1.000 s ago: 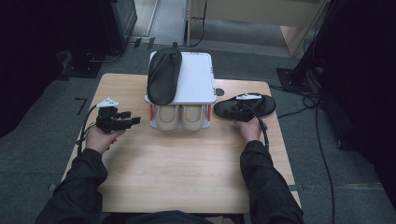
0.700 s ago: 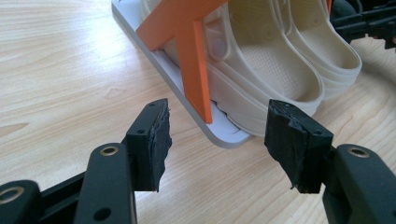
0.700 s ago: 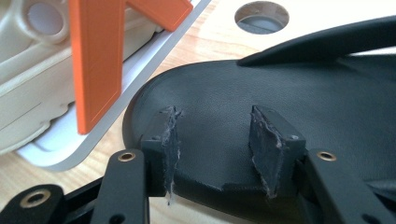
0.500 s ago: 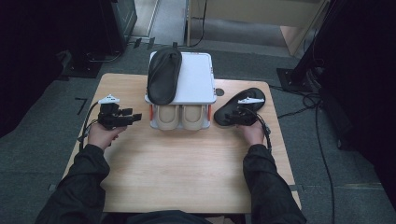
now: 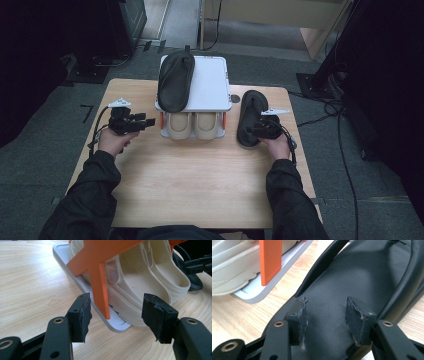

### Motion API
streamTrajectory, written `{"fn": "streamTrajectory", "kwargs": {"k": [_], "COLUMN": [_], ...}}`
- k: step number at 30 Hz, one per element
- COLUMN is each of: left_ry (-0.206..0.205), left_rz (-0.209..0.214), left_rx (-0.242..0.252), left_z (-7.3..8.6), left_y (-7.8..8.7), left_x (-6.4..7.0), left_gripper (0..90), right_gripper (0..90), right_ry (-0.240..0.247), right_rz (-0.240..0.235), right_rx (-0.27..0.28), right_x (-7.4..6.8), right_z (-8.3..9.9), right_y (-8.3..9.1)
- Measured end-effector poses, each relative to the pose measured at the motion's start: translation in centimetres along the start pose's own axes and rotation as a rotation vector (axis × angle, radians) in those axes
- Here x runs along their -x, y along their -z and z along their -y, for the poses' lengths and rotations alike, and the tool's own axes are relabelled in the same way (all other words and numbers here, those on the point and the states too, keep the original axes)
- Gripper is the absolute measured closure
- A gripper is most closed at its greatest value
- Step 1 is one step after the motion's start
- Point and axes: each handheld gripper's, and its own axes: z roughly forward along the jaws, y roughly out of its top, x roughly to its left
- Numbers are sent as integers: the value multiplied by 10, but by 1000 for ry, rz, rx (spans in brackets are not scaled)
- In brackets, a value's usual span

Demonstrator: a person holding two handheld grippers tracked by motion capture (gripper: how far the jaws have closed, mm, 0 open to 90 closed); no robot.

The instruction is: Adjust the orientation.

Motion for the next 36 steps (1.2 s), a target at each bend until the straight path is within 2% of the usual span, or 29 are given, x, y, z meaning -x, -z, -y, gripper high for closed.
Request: {"fn": "streamTrajectory", "kwargs": {"k": [3, 6, 9, 10, 11, 14, 16, 17, 18, 19, 21, 23, 24, 28, 30, 33, 34, 36], "left_ry": [-1, 3, 5, 2, -2, -11, -9, -7, -2, 2, 8, 0, -4, -4, -1, -5, -4, -5], "left_rz": [-6, -11, -15, -16, -14, -18, -18, -18, -15, -8, 4, 5, 5, 7, 5, 4, 4, 6], "left_rx": [-8, -6, -6, -10, -9, -13, -18, -21, -18, -15, -11, -8, -9, -12, -11, -14, -15, -17], "left_z": [0, 0, 1, 1, 1, 2, 2, 2, 3, 3, 3, 3, 3, 4, 4, 4, 4, 4], "left_y": [-1, 0, 1, 1, 1, 2, 3, 3, 3, 4, 4, 5, 5, 5, 4, 4, 4, 4], "left_x": [-2, -3, -2, -2, -2, -1, -1, -2, -2, -2, -1, 1, 2, 1, 1, 0, 0, 0], "left_gripper": [404, 405, 405, 405, 405, 405, 405, 405, 405, 405, 405, 405, 405, 406, 406, 406, 406, 406], "right_gripper": [515, 510, 506, 504, 498, 481, 466, 466, 463, 463, 456, 455, 455, 457, 492, 507, 547, 568], "right_ry": [2, -4, -18, -29, -37, -62, -107, -107, -134, -134, -155, -152, -133, -120, -125, -142, -142, -136], "right_rz": [-6, 9, 57, 96, 116, 140, 154, 154, 141, 141, 131, 137, 154, 189, 203, 190, 189, 192], "right_rx": [0, 42, 96, 119, 129, 144, 141, 141, 129, 129, 113, 106, 91, 94, 86, 79, 71, 67], "right_x": [2, 3, 9, 14, 17, 24, 32, 32, 36, 36, 38, 38, 36, 35, 37, 40, 40, 39], "right_z": [0, -3, -7, -8, -8, -8, -6, -6, -4, -4, -3, -4, -6, -6, -5, -3, -3, -4], "right_y": [2, 10, 22, 28, 30, 31, 27, 27, 20, 20, 9, 6, 0, -7, -9, -8, -7, -7]}}
